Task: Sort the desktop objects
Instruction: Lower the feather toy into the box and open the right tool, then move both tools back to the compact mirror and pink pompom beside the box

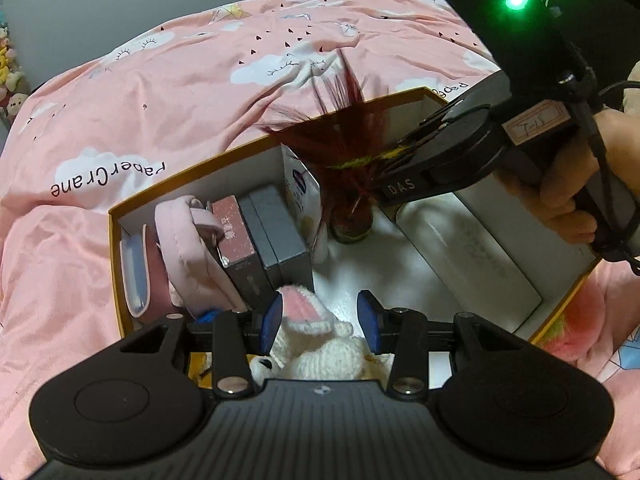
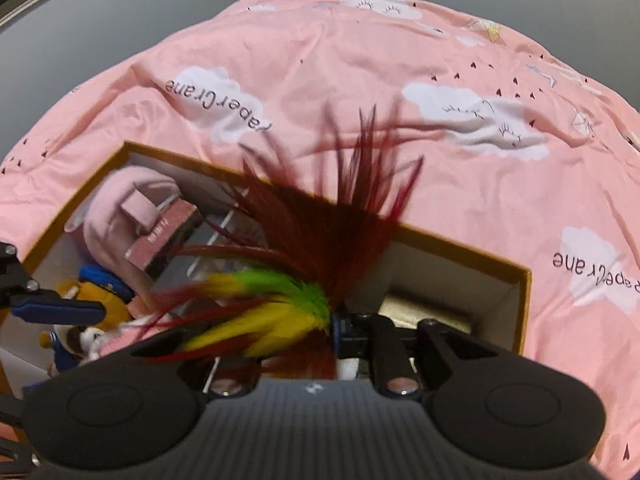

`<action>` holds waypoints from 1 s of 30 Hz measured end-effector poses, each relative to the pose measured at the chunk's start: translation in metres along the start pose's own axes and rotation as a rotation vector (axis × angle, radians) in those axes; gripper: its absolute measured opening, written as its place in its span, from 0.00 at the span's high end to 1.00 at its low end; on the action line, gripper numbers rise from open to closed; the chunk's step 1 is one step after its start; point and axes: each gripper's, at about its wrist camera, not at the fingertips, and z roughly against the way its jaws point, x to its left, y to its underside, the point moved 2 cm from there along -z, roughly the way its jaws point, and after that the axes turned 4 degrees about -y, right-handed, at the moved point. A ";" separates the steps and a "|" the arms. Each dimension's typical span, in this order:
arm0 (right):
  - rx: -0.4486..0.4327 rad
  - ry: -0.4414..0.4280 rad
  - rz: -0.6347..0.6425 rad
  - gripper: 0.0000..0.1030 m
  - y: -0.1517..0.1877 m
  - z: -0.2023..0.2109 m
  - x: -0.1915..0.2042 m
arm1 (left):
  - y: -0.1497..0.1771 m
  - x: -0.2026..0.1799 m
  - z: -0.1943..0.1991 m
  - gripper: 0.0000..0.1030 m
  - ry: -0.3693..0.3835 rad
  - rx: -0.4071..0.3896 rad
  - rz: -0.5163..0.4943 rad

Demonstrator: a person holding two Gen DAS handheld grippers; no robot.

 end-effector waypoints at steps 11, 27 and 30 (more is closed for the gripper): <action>-0.121 -0.022 -0.037 0.68 0.016 0.072 0.004 | 0.006 -0.003 0.051 0.53 0.002 -0.121 0.050; -0.370 0.102 -0.191 0.65 0.141 0.206 0.043 | 0.080 -0.019 0.117 0.51 0.041 -0.112 0.142; -0.320 0.099 -0.243 0.61 0.167 0.202 0.045 | 0.098 -0.011 0.100 0.51 0.049 -0.053 0.223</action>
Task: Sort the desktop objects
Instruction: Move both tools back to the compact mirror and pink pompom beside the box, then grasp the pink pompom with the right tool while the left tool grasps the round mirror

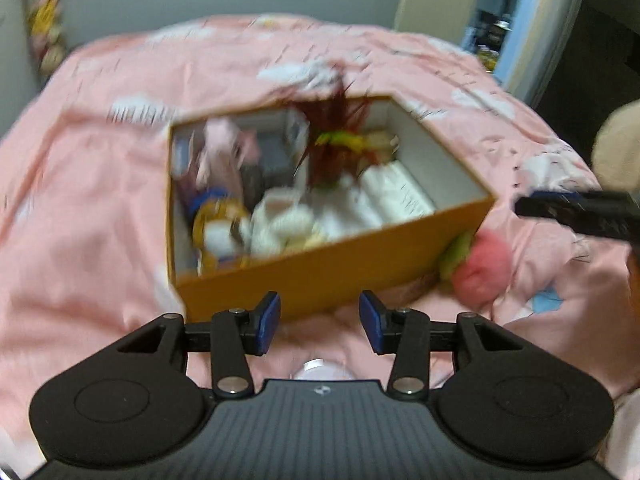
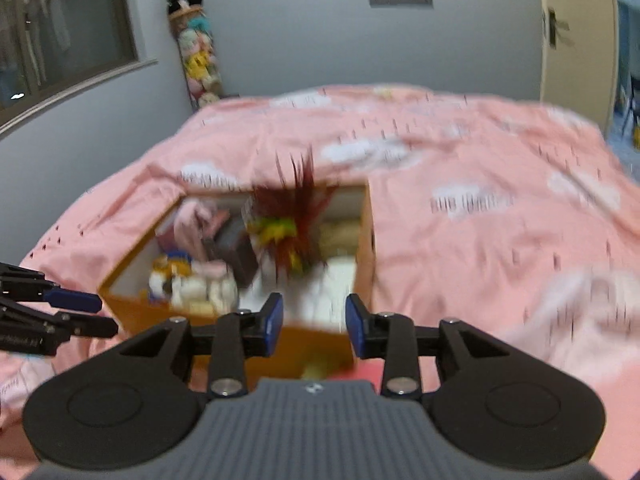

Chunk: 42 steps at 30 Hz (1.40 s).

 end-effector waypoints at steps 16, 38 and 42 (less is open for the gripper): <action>0.153 0.192 0.009 0.49 0.058 -0.053 -0.028 | 0.050 0.016 -0.076 0.45 -0.065 0.254 0.151; 0.240 0.158 0.087 0.30 0.075 -0.107 -0.030 | 0.079 0.029 -0.098 0.31 0.037 0.370 0.219; 0.271 0.185 0.091 0.28 0.078 -0.115 -0.033 | 0.073 0.028 -0.099 0.31 0.039 0.370 0.220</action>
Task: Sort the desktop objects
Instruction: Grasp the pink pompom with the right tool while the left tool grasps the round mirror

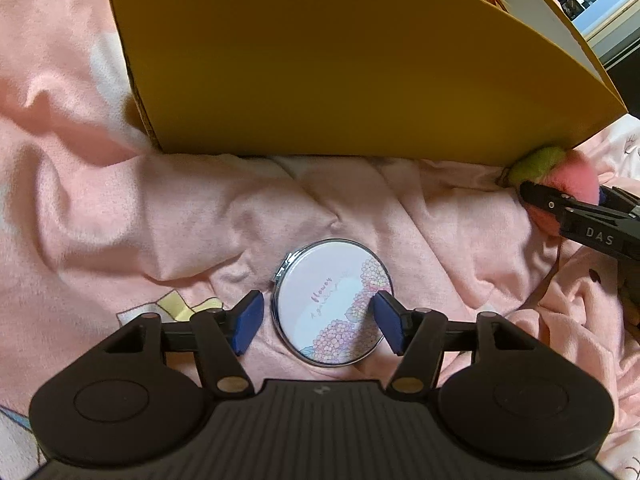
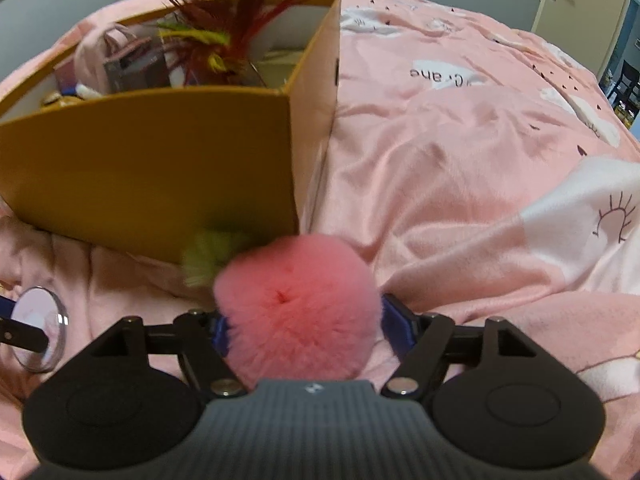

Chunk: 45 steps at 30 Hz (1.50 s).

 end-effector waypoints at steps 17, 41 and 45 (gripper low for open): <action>0.038 0.038 -0.009 0.58 0.005 0.001 -0.003 | -0.004 0.004 -0.002 0.31 0.009 0.005 0.009; 0.082 -0.245 0.100 0.40 0.019 0.027 0.052 | -0.001 -0.002 0.019 0.64 0.051 -0.078 -0.035; 0.059 -0.225 0.083 0.36 0.016 0.030 0.050 | 0.001 -0.013 0.031 0.65 0.109 -0.123 -0.113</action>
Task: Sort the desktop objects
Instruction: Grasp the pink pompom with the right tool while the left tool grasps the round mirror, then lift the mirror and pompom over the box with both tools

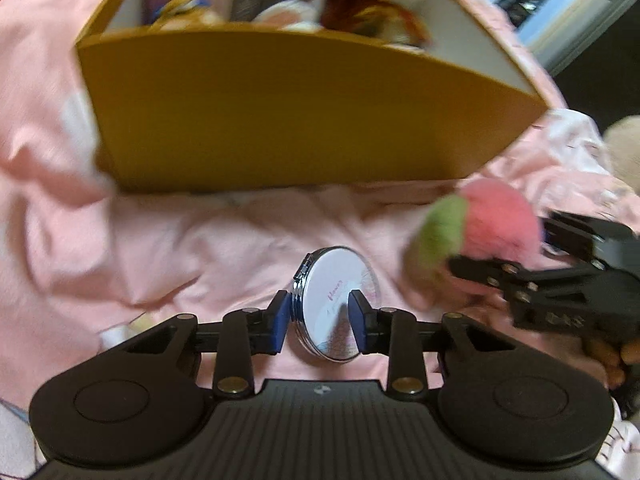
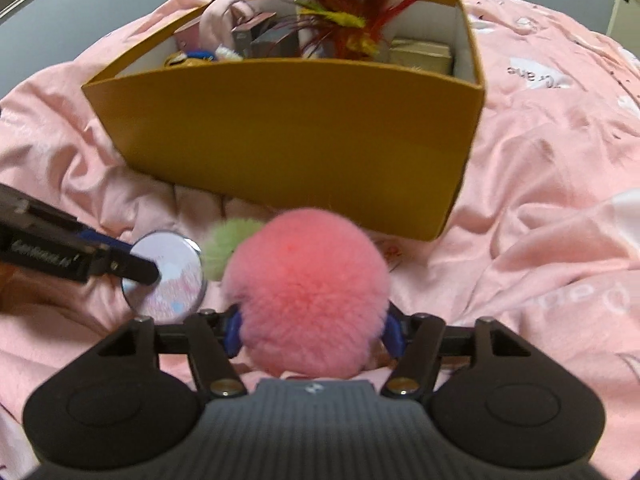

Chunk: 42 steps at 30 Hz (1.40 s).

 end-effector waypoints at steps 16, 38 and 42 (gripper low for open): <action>-0.020 -0.029 -0.062 0.33 -0.007 -0.019 -0.016 | 0.004 -0.026 -0.032 0.79 0.095 0.079 -0.074; -0.036 -0.067 -0.110 0.55 -0.003 -0.012 -0.019 | 0.011 -0.041 -0.024 0.85 0.178 0.051 -0.136; -0.073 -0.091 -0.107 0.56 -0.005 0.004 -0.016 | 0.006 -0.032 -0.007 0.85 0.184 -0.008 -0.095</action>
